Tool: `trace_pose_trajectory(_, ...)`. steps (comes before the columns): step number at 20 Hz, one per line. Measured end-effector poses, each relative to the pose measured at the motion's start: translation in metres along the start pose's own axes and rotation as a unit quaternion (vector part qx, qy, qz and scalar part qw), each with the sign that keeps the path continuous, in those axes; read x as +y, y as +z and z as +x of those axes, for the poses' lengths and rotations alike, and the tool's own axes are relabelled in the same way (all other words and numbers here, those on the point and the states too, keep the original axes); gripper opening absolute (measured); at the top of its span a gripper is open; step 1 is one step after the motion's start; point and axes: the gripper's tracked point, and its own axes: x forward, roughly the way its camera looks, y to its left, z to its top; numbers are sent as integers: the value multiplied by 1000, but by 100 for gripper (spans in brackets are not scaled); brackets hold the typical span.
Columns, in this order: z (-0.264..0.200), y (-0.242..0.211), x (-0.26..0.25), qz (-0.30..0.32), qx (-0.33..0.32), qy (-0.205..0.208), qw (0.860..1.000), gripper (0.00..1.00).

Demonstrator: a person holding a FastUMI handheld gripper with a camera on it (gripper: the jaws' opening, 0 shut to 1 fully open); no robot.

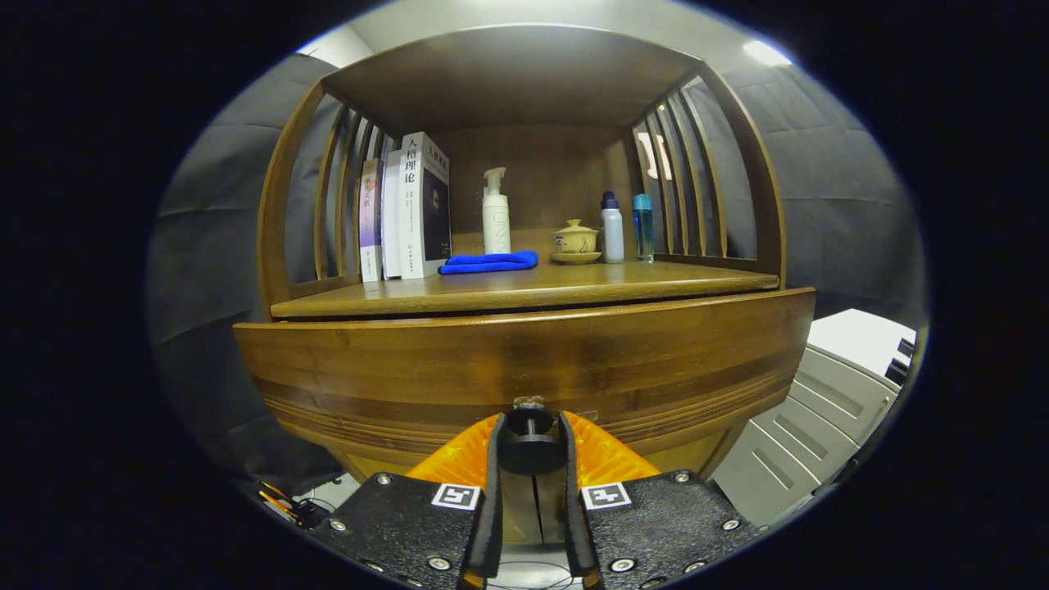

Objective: Pull open the drawer, take out the items inside it, and place them on the countertop above the cabinet.

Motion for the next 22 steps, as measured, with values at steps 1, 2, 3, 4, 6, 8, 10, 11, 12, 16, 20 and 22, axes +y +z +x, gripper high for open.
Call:
trace_pose_trajectory(1, -7, -2, -1, -2, 2, -1, 1000, 31)
trace_pose_trajectory(2, -13, -2, -1, -4, 3, -1, 1000, 31)
trace_pose_trajectory(3, -21, -4, -1, -4, 2, -2, 1000, 31)
trace_pose_trajectory(4, -28, -5, -2, -2, 1, -3, 1000, 31)
trace_pose_trajectory(6, -40, -8, -1, 4, 3, -4, 1000, 31)
trace_pose_trajectory(8, -52, -13, -2, 5, 15, -3, 1000, 31)
trace_pose_trajectory(10, -66, -20, -3, 9, 27, -3, 1000, 31)
trace_pose_trajectory(11, -73, -18, -2, 13, 20, -2, 1000, 31)
trace_pose_trajectory(12, -78, -22, -1, 12, 22, 0, 1000, 31)
trace_pose_trajectory(16, -96, -25, -1, 2, 21, 4, 1000, 31)
trace_pose_trajectory(20, -109, -28, 0, 10, 27, 7, 1000, 31)
trace_pose_trajectory(22, -114, -30, 0, 16, 31, 9, 999, 31)
